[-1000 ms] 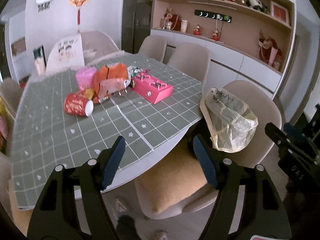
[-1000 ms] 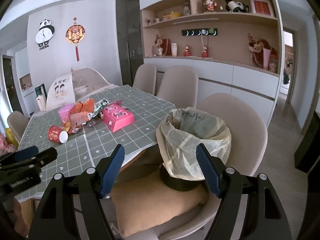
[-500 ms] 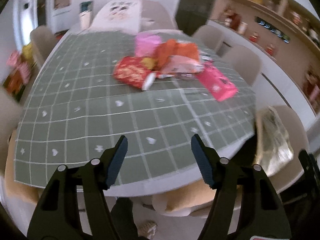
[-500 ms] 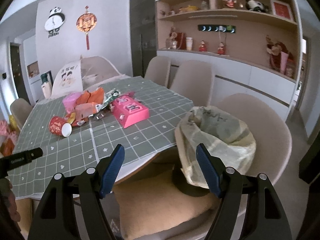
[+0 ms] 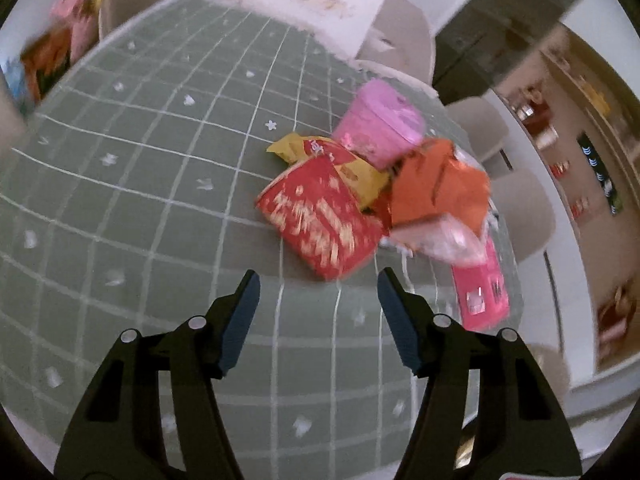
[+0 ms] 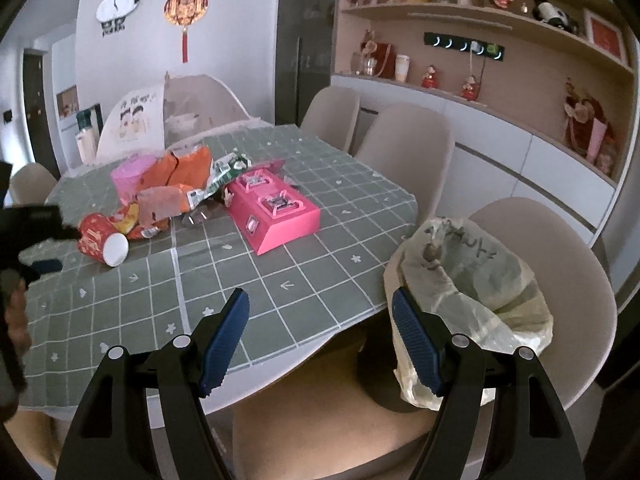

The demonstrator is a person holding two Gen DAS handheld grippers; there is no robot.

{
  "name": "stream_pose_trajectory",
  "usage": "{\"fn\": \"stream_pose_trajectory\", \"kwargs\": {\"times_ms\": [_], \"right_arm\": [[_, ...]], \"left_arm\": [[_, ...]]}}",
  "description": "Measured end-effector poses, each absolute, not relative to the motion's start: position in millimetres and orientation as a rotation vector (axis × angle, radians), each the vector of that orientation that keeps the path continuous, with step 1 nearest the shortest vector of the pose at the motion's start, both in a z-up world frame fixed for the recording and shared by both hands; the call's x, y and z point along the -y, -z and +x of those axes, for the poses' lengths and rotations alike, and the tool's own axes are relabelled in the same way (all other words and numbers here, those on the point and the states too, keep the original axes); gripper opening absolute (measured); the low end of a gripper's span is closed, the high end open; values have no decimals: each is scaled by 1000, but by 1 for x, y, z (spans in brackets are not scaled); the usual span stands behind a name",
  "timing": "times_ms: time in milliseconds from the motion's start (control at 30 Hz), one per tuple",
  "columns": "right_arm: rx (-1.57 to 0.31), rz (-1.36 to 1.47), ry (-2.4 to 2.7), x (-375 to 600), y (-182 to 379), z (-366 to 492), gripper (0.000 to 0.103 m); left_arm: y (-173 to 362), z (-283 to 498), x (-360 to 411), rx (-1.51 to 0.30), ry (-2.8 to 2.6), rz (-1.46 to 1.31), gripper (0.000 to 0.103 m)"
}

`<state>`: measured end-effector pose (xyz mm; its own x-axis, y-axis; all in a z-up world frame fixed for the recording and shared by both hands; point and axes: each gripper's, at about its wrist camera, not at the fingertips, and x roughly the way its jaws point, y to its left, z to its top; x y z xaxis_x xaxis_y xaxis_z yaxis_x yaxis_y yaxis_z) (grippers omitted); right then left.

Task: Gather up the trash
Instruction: 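Grasp the red paper cup with the left tool while the right tool grasps the orange bag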

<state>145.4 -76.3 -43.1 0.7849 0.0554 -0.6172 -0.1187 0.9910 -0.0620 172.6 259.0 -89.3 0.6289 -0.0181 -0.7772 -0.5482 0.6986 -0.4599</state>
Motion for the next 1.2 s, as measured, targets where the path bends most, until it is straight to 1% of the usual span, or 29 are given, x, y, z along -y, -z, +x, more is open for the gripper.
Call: {"fn": "stream_pose_trajectory", "kwargs": {"times_ms": [100,267,333,400,467,567,700,767,800,833,1033,1067,1100,1133,1200], "right_arm": [[-693,-118,-85,69,49,161,70],[-724,-135,-85,52,55,189,70],[-726,-137,-89,45,54,200,70],[-723,-144,-97,34,54,214,70],[-719,-156,-110,23,54,228,70],[-720,-149,-156,6,52,252,70],[-761,-98,-271,-21,49,287,70],[-768,-105,-317,-38,48,300,70],[-768,-128,-340,-49,47,308,70],[-770,-154,-361,-62,46,317,70],[-750,-267,-425,-116,42,370,70],[-761,-277,-428,-123,44,383,70],[-776,-280,-429,-126,46,393,70],[-794,-284,-426,-132,50,405,70],[-829,-292,-417,-139,58,423,70]], "left_arm": [[100,202,-269,-874,-346,-793,58],[111,228,-281,-898,-387,-809,58],[116,235,-287,-907,-399,-811,61],[116,241,-294,-912,-391,-794,61],[115,244,-297,-927,-371,-767,60],[111,243,-305,-951,-311,-733,56],[101,237,-313,-973,-182,-639,46],[93,232,-315,-969,-131,-562,39],[91,231,-316,-973,-115,-529,21],[89,230,-318,-987,-93,-490,16],[93,227,-328,-1023,-20,-465,16],[93,228,-330,-1028,-7,-475,18],[94,229,-333,-1036,13,-496,23],[96,230,-335,-1041,26,-511,29],[99,234,-338,-1047,53,-537,35]]}}
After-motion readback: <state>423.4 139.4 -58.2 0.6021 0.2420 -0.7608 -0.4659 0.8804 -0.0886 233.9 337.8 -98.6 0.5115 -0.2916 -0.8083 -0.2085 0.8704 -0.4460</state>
